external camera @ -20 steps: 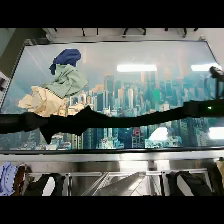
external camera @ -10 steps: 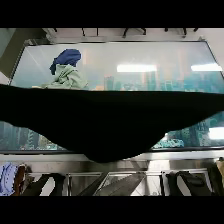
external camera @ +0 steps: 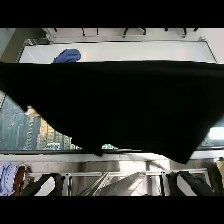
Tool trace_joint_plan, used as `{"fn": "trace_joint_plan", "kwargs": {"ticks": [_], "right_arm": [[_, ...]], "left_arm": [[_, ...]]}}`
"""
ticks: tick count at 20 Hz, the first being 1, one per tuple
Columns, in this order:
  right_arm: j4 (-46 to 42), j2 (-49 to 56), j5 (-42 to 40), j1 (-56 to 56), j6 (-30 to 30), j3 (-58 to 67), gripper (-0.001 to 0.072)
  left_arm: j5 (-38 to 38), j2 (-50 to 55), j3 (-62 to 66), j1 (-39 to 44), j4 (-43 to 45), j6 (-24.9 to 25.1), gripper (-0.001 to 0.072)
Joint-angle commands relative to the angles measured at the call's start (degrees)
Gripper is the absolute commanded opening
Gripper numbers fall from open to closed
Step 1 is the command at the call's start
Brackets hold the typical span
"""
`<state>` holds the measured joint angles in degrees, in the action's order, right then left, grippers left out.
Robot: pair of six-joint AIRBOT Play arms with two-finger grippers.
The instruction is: Fold the shirts.
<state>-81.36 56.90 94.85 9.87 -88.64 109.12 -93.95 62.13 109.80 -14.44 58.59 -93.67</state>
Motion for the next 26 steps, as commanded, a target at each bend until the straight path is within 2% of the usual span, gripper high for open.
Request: {"fn": "trace_joint_plan", "kwargs": {"ticks": [1, 4, 8, 11, 13, 17, 22, 26], "right_arm": [[-1.3, 10.5, -8.7, 0.0, -2.2, -12.0, 0.0025], [0.6, 22.0, -19.1, 0.0, -1.1, -18.0, 0.0025], [8.5, 33.2, -30.6, -0.1, 5.0, -18.0, 0.0025], [10.4, 36.3, -38.1, -0.1, 5.1, -18.0, 0.0024], [11.5, 37.3, -40.3, -0.1, 5.0, -18.0, 0.0024], [11.5, 39.8, -35.6, 0.0, 4.6, -18.0, 0.0025], [7.2, 44.4, -25.0, 0.0, 0.0, -18.0, 0.0025], [3.5, 45.9, -20.7, 0.0, -3.6, -18.0, 0.0025]], "left_arm": [[14.3, 9.3, -10.9, 7.9, 1.6, 4.4, 0.0016], [21.3, 22.7, -9.6, 16.5, 14.6, 4.7, 0.0017], [18.0, 37.0, 1.0, 21.0, 28.5, 4.0, 0.0017], [16.0, 42.2, 6.1, 21.4, 30.3, 4.8, 0.0017], [15.7, 43.5, 5.8, 21.4, 30.3, 5.4, 0.0017], [13.1, 43.5, 0.5, 21.4, 30.3, 6.5, 0.0017], [11.4, 43.5, -8.1, 20.2, 29.2, 7.1, 0.0018], [11.4, 43.5, -12.7, 20.0, 25.3, 7.1, 0.0017]]}}
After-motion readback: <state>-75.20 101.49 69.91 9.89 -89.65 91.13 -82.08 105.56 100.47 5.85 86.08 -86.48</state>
